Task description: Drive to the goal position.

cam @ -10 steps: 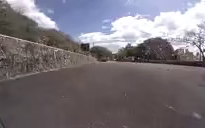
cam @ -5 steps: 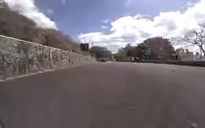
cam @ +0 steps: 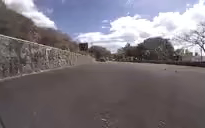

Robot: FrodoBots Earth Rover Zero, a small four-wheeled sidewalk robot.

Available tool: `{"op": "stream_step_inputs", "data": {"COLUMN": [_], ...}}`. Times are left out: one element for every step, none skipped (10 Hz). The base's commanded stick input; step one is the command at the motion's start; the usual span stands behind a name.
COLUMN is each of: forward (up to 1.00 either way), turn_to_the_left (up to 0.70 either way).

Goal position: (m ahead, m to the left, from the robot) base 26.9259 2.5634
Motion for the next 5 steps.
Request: {"op": "stream_step_inputs", "data": {"forward": [0.85, 0.85, 0.85, 0.85, 0.85], "turn_to_the_left": [0.01, 0.01, 0.01, 0.01, 0.01]}}
